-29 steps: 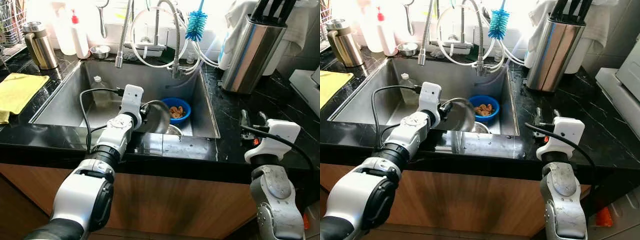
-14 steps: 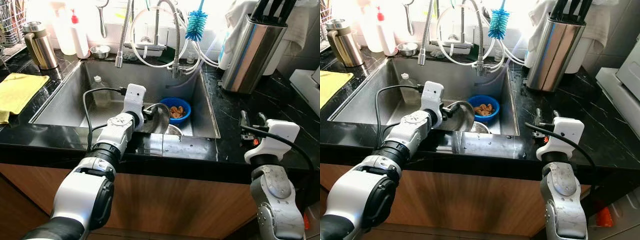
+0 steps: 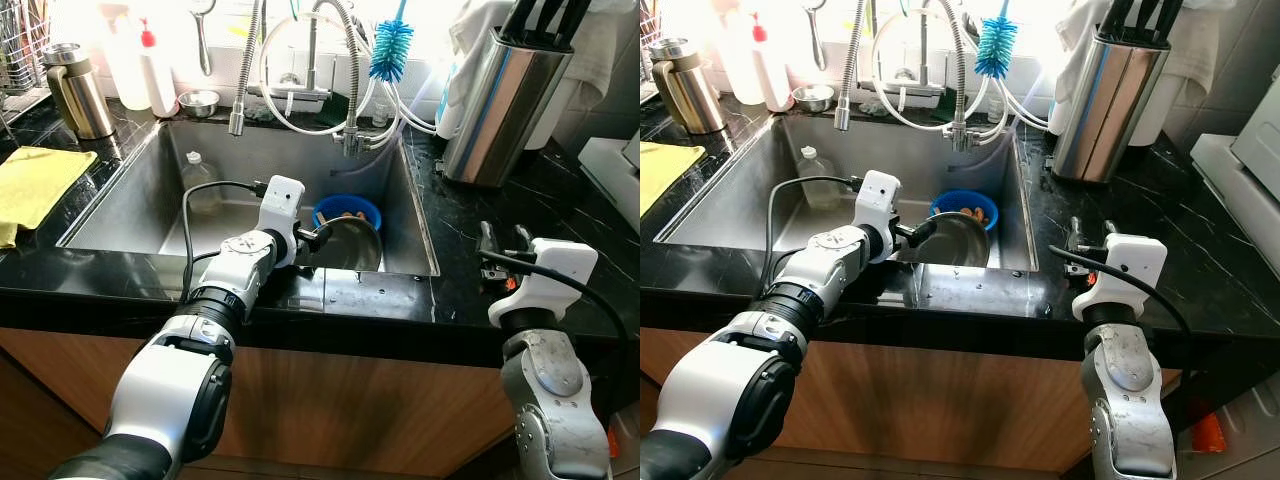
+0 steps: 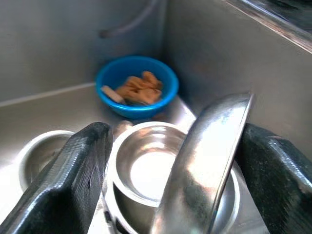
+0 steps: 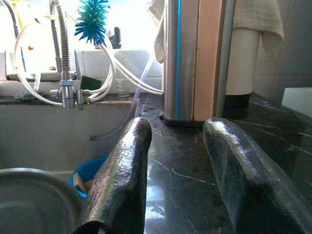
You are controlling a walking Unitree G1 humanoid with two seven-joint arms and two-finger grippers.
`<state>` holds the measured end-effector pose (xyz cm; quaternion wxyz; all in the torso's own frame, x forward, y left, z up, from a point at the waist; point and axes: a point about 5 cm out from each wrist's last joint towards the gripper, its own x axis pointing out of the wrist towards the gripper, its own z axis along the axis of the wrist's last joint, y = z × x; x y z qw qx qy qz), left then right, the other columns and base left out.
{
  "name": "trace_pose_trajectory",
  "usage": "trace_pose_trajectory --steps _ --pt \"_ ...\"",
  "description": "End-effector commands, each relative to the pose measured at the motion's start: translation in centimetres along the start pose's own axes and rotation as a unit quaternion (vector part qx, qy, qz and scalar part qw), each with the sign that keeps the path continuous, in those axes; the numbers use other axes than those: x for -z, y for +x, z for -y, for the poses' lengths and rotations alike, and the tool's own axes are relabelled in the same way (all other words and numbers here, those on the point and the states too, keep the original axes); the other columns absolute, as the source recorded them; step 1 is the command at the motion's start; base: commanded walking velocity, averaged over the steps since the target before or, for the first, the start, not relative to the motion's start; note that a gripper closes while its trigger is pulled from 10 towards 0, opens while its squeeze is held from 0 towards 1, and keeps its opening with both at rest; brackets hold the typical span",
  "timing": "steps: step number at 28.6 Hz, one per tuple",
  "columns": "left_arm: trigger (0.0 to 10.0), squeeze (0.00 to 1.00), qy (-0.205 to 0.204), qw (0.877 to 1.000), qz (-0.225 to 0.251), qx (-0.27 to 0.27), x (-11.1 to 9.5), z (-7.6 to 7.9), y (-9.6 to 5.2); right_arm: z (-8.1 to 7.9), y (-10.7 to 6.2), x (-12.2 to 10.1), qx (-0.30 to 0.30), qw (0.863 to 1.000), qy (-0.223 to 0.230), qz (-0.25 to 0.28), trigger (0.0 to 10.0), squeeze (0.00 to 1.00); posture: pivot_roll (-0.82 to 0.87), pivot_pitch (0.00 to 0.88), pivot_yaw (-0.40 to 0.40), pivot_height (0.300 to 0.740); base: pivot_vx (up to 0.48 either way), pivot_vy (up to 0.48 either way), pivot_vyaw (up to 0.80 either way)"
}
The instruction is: Kitchen organization
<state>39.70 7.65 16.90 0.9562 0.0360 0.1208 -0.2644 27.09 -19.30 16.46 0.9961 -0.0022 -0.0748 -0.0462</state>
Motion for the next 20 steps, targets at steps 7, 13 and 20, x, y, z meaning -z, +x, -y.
trace_pose_trajectory --steps 7,13,20 --pt "10.0 0.00 -0.028 0.996 -0.007 0.082 0.0 1.6 0.1 -0.1 0.3 -0.2 -0.008 1.000 0.000 -0.001 10.0 0.00 0.09 0.019 -0.046 0.740 0.000 0.000 0.00" --pt "10.0 0.00 -0.063 0.994 0.001 0.088 -0.3 1.6 0.0 -0.2 0.4 -0.1 -0.012 1.000 0.002 -0.004 10.0 0.00 0.09 0.011 -0.046 0.740 0.000 0.000 0.00" --pt "10.0 0.00 -0.082 0.990 -0.012 0.117 0.1 1.4 -0.4 -0.4 0.4 0.0 -0.018 1.000 0.005 -0.008 10.0 0.00 0.09 0.003 -0.047 0.740 0.000 0.000 0.00"
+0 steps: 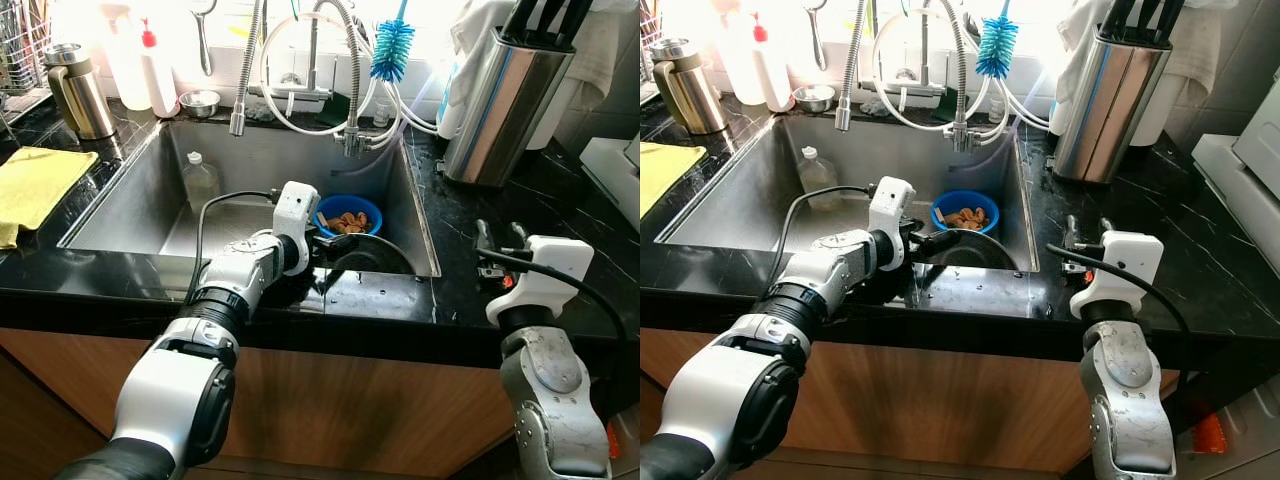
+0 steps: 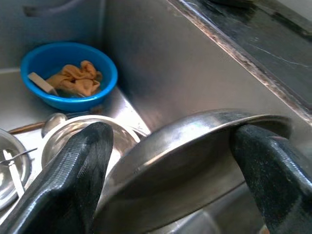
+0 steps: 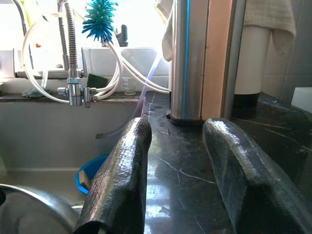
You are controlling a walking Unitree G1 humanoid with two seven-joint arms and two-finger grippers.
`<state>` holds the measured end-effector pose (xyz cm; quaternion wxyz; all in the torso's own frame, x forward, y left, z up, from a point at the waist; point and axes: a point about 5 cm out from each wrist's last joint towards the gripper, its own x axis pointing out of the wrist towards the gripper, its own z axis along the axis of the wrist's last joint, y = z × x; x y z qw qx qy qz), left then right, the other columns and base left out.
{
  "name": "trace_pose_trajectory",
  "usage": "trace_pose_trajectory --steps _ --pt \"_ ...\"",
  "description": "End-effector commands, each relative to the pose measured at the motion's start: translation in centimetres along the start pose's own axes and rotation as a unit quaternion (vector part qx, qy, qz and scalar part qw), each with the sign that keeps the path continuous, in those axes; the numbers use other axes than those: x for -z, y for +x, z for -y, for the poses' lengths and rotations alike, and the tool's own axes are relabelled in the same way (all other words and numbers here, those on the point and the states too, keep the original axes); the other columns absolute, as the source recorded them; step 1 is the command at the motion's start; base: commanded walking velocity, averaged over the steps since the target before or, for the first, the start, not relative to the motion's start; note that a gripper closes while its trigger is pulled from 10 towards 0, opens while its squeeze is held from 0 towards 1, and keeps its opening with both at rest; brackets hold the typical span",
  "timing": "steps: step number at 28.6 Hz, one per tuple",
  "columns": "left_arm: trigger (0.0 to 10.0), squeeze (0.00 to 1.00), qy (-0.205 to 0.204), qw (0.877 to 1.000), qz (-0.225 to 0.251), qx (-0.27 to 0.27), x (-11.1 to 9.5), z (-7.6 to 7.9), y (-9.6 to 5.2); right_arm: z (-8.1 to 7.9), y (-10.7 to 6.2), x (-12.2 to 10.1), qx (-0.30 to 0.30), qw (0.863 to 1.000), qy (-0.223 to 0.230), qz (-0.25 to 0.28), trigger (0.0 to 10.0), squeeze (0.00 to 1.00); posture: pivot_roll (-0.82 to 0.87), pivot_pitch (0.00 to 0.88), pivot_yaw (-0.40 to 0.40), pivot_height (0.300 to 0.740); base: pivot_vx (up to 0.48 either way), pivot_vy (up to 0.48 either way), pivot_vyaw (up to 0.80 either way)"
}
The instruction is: Kitchen organization
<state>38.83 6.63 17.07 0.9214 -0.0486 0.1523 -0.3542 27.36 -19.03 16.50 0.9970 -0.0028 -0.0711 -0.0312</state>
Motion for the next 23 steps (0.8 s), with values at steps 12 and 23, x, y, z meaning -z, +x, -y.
trace_pose_trajectory --steps 12,23 --pt "10.0 0.00 0.048 0.996 -0.005 0.074 0.0 0.8 -0.7 0.0 0.3 0.0 -0.009 1.000 0.002 -0.006 10.0 0.00 0.09 0.015 -0.048 0.740 0.000 0.000 0.00" --pt "10.0 0.00 0.087 0.990 0.009 0.111 -0.1 1.3 -1.4 0.0 0.4 0.0 -0.015 1.000 0.000 -0.010 10.0 0.00 0.10 0.021 -0.050 0.740 0.000 0.000 0.00"
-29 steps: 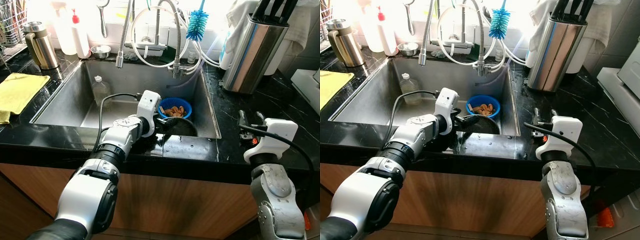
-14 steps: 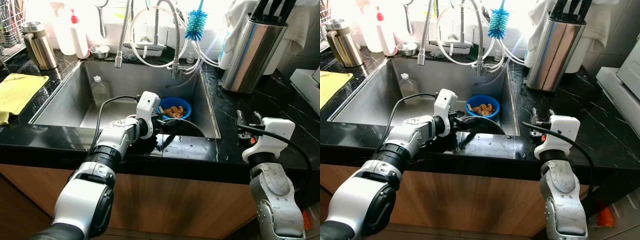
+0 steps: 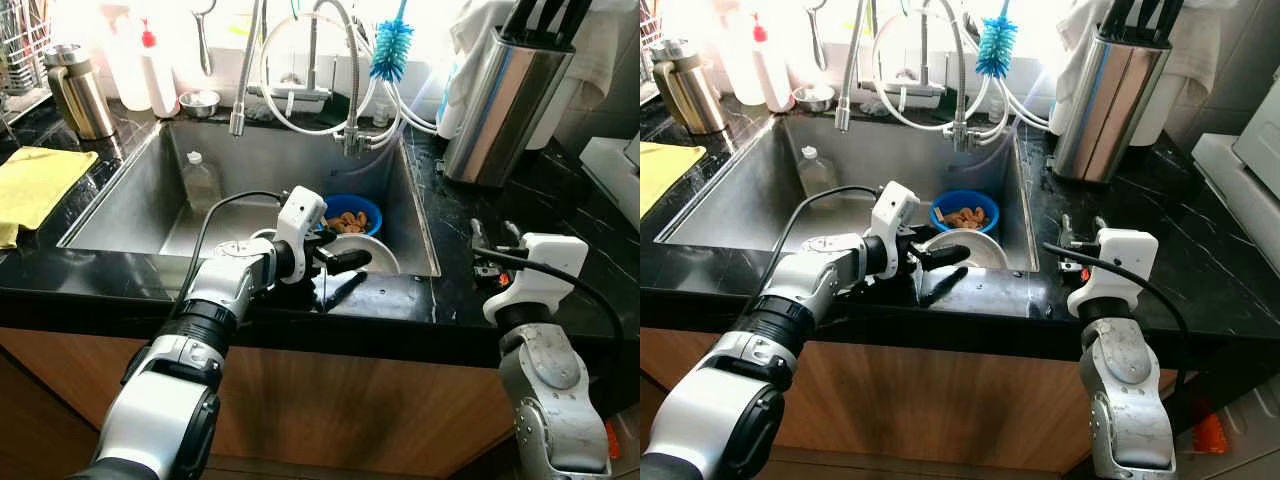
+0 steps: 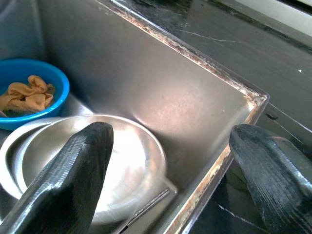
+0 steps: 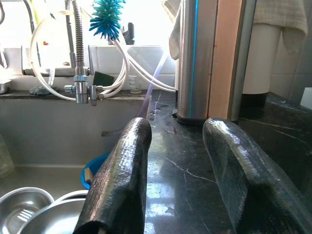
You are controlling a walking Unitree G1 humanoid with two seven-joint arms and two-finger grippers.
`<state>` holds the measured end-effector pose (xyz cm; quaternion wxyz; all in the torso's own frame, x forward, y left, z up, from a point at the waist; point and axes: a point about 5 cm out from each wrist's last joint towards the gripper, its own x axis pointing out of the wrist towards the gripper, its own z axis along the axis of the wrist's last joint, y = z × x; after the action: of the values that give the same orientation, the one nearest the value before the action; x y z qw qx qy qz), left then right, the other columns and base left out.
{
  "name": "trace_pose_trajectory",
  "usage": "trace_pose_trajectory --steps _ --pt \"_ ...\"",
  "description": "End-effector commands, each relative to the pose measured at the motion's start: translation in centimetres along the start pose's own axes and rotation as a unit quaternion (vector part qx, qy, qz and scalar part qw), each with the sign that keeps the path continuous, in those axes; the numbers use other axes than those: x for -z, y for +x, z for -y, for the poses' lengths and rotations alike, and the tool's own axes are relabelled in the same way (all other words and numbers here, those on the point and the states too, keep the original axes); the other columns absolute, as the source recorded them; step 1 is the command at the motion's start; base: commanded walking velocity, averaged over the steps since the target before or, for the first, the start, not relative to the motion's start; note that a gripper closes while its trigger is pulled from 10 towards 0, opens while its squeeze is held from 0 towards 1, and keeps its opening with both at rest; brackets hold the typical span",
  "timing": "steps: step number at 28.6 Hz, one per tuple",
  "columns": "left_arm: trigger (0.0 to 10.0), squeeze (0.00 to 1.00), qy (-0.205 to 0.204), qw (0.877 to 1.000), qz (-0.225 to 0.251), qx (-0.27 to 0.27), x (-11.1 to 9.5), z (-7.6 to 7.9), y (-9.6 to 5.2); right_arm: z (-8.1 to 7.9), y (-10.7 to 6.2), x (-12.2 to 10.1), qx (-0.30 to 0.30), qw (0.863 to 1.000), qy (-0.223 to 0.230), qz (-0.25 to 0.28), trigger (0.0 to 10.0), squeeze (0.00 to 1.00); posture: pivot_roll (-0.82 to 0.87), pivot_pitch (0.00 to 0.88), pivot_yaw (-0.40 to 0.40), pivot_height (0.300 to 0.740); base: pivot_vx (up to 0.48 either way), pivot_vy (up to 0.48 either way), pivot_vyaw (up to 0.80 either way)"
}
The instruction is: Kitchen organization
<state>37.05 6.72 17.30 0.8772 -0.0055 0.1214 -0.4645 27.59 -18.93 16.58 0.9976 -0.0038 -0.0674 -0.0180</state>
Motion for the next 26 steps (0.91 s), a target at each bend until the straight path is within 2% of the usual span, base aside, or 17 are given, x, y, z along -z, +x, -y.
trace_pose_trajectory --steps 1,2,4,6,8,9,14,15,16,18,19,21,24,25,26 --pt "10.0 0.00 0.026 1.000 0.011 -0.011 -0.7 0.1 0.0 0.1 0.1 0.1 -0.001 1.000 0.001 -0.006 10.0 0.00 0.10 0.021 -0.050 0.740 0.000 0.000 0.00" --pt "10.0 0.00 0.021 0.998 0.027 -0.050 -1.0 -0.4 0.1 0.1 0.1 0.1 0.002 1.000 0.000 -0.004 10.0 0.00 0.10 0.021 -0.050 0.740 0.000 0.000 0.00" --pt "10.0 0.00 0.012 0.995 0.046 -0.083 -1.4 -0.8 0.1 0.2 0.1 0.0 0.005 1.000 0.000 -0.003 10.0 0.00 0.09 0.022 -0.050 0.740 0.000 0.000 0.00" --pt "10.0 0.00 0.007 0.987 0.077 -0.139 -1.8 -1.6 -0.3 0.3 0.1 0.1 0.011 1.000 -0.001 -0.004 10.0 0.00 0.09 0.023 -0.050 0.740 0.000 0.000 0.00" --pt "10.0 0.00 0.016 0.980 0.100 -0.170 -2.2 -2.0 -0.6 0.4 0.1 0.1 0.015 1.000 0.001 -0.002 10.0 0.00 0.09 0.023 -0.052 0.740 0.000 0.000 0.00" --pt "10.0 0.00 0.027 0.973 0.123 -0.195 -2.5 -2.2 -1.0 0.5 0.0 0.1 0.019 1.000 0.003 0.002 10.0 0.00 0.09 0.025 -0.051 0.740 0.000 0.000 0.00" --pt "10.0 0.00 0.033 0.968 0.135 -0.209 -2.6 -2.2 -1.1 0.5 0.0 0.0 0.021 1.000 0.003 0.004 10.0 0.00 0.09 0.023 -0.050 0.740 0.000 0.000 0.00" --pt "10.0 0.00 0.061 0.944 0.176 -0.272 -2.9 -2.7 -2.3 0.7 -0.1 -0.3 0.028 0.999 0.011 0.020 10.0 0.00 0.09 0.027 -0.056 0.740 0.000 0.000 0.00" --pt "10.0 0.00 0.071 0.932 0.195 -0.298 -2.9 -2.8 -2.9 0.8 -0.1 -0.4 0.035 0.999 0.013 0.028 10.0 0.00 0.09 0.027 -0.058 0.740 0.000 0.000 0.00" --pt "10.0 0.00 0.080 0.918 0.217 -0.323 -2.9 -2.9 -3.6 1.0 -0.2 -0.5 0.045 0.998 0.016 0.034 10.0 0.00 0.09 0.028 -0.059 0.740 0.000 0.000 0.00" --pt "10.0 0.00 0.090 0.907 0.232 -0.340 -2.7 -2.8 -4.2 1.2 -0.3 -0.4 0.053 0.998 0.019 0.038 10.0 0.00 0.10 0.029 -0.061 0.740 0.000 0.000 0.00" --pt "10.0 0.00 0.113 0.893 0.239 -0.364 -2.4 -2.7 -4.9 1.4 -0.3 -0.5 0.058 0.997 0.021 0.043 10.0 0.00 0.10 0.030 -0.061 0.740 0.000 0.000 0.00" --pt "10.0 0.00 0.123 0.876 0.243 -0.397 -1.7 -2.8 -5.8 1.5 -0.4 -0.5 0.062 0.997 0.021 0.045 10.0 0.00 0.09 0.030 -0.061 0.740 0.000 0.000 0.00" --pt "10.0 0.00 0.119 0.864 0.243 -0.424 -1.0 -3.0 -6.4 1.6 -0.5 -0.3 0.066 0.997 0.017 0.042 10.0 0.00 0.09 0.028 -0.063 0.740 0.000 0.000 0.00" --pt "10.0 0.00 0.119 0.864 0.243 -0.424 -1.0 -3.0 -6.4 1.6 -0.5 -0.3 0.066 0.997 0.017 0.042 10.0 0.00 0.09 0.028 -0.063 0.740 0.000 0.000 0.00"
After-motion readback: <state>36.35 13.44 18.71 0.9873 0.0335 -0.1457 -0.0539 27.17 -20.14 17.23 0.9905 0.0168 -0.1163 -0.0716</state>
